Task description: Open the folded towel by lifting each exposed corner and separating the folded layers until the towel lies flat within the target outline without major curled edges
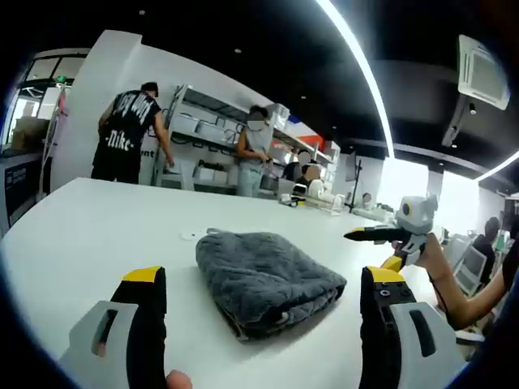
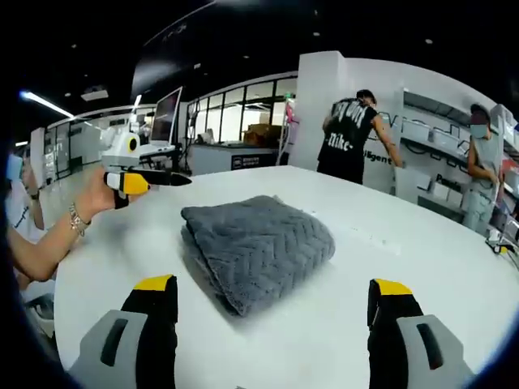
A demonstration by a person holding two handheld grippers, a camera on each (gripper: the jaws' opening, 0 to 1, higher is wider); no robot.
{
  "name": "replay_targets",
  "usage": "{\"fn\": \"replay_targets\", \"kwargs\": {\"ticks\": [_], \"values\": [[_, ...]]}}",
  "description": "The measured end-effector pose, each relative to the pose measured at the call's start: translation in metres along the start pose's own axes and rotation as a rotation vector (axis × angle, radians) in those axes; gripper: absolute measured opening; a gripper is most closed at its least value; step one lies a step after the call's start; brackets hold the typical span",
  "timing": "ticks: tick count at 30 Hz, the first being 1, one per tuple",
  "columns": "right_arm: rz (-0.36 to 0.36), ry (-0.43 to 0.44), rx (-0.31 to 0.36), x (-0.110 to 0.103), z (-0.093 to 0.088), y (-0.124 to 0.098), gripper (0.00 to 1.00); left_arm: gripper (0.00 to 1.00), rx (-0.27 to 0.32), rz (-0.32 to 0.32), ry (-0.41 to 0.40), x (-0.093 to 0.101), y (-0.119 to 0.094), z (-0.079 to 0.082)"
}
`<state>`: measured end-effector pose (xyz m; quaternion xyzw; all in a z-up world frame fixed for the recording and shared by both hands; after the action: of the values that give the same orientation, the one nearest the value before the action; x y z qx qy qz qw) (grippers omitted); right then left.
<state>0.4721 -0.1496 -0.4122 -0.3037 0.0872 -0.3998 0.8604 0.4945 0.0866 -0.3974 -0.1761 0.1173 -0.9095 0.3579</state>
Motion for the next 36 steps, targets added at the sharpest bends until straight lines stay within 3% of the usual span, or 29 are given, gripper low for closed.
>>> {"fn": "replay_targets", "kwargs": {"ticks": [25,36], "values": [[0.003,0.002,0.002,-0.001,-0.001,0.000,1.00,0.98,-0.010,0.009,0.004,-0.003,-0.003,-0.002],[0.007,0.007,0.001,0.001,0.000,0.003,1.00,0.98,-0.058,0.075,0.032,-0.017,-0.009,-0.008]]}}
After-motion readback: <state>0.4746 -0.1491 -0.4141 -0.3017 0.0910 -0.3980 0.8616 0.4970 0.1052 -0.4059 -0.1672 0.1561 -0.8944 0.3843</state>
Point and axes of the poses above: the point that each gripper's makers call its tool centre point, and the gripper's own axes: y roughly forward along the fingers, x roughly to its right, z roughly out of its top, the point moved 2 cm from there along -y, roughly backward along the fingers, and after that the axes turned 15 degrees about -x, right-handed, at the moved point
